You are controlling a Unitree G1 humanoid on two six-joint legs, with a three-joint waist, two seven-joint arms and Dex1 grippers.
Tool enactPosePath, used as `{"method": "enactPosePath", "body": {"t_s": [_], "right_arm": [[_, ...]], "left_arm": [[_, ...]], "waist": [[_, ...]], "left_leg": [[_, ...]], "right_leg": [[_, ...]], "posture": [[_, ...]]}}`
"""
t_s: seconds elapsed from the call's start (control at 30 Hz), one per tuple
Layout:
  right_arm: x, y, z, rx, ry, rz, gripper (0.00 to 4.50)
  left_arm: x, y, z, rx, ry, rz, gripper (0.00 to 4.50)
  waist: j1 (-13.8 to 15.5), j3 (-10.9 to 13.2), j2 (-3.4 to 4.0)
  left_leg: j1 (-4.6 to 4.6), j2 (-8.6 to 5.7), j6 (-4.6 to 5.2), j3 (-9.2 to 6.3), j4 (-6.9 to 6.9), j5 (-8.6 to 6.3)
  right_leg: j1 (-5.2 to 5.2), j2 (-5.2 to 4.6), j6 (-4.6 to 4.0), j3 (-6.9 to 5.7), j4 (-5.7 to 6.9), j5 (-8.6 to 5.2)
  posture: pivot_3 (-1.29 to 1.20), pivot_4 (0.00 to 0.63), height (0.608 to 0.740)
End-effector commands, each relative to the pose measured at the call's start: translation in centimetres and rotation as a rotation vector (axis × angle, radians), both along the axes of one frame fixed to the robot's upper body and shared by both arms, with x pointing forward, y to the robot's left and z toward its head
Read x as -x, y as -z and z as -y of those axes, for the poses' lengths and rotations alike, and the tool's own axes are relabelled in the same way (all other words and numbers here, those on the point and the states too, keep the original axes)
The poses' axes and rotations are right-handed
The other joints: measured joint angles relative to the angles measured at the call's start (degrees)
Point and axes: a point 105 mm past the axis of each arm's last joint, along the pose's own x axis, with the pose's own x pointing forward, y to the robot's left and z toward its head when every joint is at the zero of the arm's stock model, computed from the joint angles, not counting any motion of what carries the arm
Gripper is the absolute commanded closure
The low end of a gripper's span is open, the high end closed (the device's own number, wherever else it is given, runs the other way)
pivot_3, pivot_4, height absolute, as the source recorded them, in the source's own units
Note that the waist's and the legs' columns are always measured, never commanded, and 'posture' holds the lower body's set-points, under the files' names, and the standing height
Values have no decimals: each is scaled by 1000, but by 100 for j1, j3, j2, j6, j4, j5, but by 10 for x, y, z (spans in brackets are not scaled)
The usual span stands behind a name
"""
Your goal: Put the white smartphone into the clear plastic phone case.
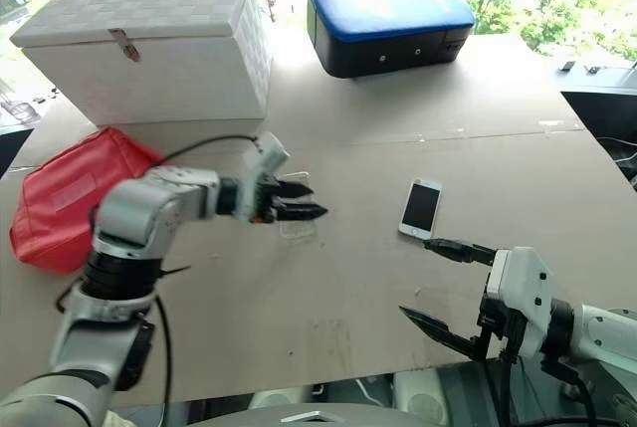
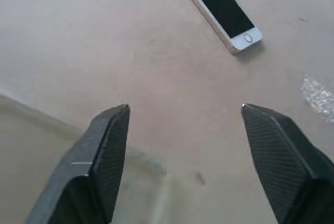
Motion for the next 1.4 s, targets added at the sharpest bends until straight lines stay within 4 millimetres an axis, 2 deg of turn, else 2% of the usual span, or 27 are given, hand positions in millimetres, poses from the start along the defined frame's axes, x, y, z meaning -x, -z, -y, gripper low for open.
{"method": "enactPosePath", "body": {"t_s": [0.03,0.1,0.17,0.37,0.63,0.73,0.83,0.9,1.03,1.1,1.17,1.3,1.4], "right_arm": [[5,-3,-8,-9,-10,26,0],[6,-3,-10,-18,1,27,0],[7,-3,-11,-21,14,30,0],[12,-2,-9,-20,52,31,0],[18,-4,-12,-19,77,30,0],[19,-4,-12,-18,80,30,0],[19,-5,-11,-19,80,29,0],[18,-5,-11,-18,78,27,0],[15,-4,-12,-22,64,26,0],[13,-4,-13,-32,53,25,0],[12,-3,-14,-35,36,20,0],[7,-1,-10,-26,19,5,0],[0,0,-9,-34,33,-15,0]], "left_arm": [[2,0,-14,-84,303,119,1340],[-1,13,-29,-221,436,176,1340],[-6,21,-35,-299,518,202,1340],[-26,35,-28,-408,657,271,1340],[-24,61,-16,-469,822,323,1340],[-21,70,-23,-505,843,305,2102],[-21,69,-29,-477,785,265,3304],[-21,65,-29,-435,743,250,4313],[-26,48,-18,-245,564,148,4413],[-24,46,-16,-207,503,103,4413],[-13,46,-10,-185,450,38,4413],[21,47,18,-162,358,-11,4413],[26,55,26,-183,286,15,4413]], "waist": [[31,-8,14],[57,-11,18],[67,-10,15],[164,-2,-8],[130,-3,-7],[144,-12,-3],[152,-15,-3],[132,-18,-5],[41,-21,-2],[17,-20,-2],[-14,-20,-1],[-20,-18,0],[25,-17,-1]], "left_leg": [[0,1,0,2,0,0],[-6,-2,0,10,2,0],[-14,-8,0,22,5,0],[-65,-27,20,13,38,-10],[-74,-27,25,13,40,-14],[-57,-27,25,13,40,-14],[-35,-24,26,5,39,-13],[-8,-16,26,6,39,-13],[-3,-6,25,10,38,-14],[-17,-8,25,9,37,-14],[-27,-9,25,11,37,-14],[-37,-11,24,15,27,-15],[-41,-14,24,11,27,-16]], "right_leg": [[1,-5,-1,1,-2,-1],[2,-23,0,2,-7,-1],[-1,-39,1,10,-12,1],[-19,-48,3,7,-20,4],[-21,-42,22,0,-17,16],[-7,-43,31,0,-13,0],[12,-47,37,1,-9,-3],[30,-48,39,2,-8,-1],[31,-47,38,2,-6,-1],[23,-45,38,1,-7,-1],[15,-45,37,4,-8,-1],[1,-48,42,17,-9,15],[-2,-48,37,14,-12,0]], "posture": [[0,150,740],[0,150,740],[0,150,740],[0,150,740],[0,150,740],[0,150,740],[0,150,740],[0,150,740],[0,150,740],[0,150,740],[0,150,740],[0,150,740],[0,150,740]]}}
